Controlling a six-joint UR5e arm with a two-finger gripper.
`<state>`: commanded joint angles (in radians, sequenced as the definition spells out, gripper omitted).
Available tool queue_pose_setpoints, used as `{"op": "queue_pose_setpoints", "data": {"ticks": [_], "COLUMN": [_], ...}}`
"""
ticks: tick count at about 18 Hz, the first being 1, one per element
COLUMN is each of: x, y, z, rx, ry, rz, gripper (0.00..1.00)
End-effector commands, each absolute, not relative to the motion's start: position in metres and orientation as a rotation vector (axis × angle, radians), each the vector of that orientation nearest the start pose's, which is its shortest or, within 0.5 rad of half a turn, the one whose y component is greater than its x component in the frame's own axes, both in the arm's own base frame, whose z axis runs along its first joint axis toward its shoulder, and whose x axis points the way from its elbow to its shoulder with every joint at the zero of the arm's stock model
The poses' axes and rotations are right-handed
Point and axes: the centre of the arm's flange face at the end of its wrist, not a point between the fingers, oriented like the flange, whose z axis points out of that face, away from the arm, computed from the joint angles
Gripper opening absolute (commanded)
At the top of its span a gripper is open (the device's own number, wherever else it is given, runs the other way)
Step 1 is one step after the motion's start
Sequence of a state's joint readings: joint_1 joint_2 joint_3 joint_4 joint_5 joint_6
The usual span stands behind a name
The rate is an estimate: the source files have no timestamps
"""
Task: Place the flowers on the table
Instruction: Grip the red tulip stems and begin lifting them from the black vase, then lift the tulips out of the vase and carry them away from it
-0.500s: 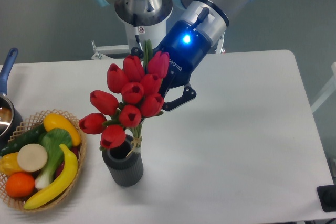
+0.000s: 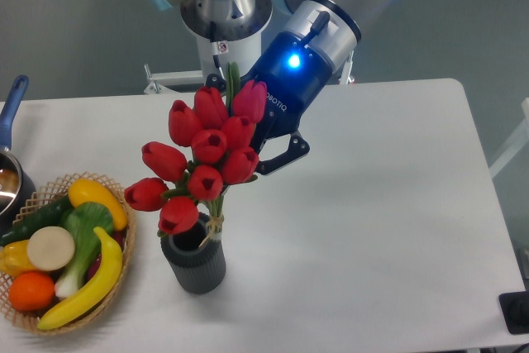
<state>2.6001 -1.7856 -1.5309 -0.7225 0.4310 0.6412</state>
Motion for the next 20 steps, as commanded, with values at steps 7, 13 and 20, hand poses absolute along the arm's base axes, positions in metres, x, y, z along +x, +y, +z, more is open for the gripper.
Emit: {"op": "queue_pose_setpoints", "data": {"ticks": [7, 13, 20], "x": [-0.382, -0.402, -0.428], "y": [0.489, 0.473, 0.423], "z": [0.54, 0.526, 0.523], "rx": [-1.929, -2.032, -2.12], "ry": [0.043, -0.044, -0.157], "rz": [-0.303, -0.17, 0.005], "gripper": [0.4, 0.4, 0.4]}}
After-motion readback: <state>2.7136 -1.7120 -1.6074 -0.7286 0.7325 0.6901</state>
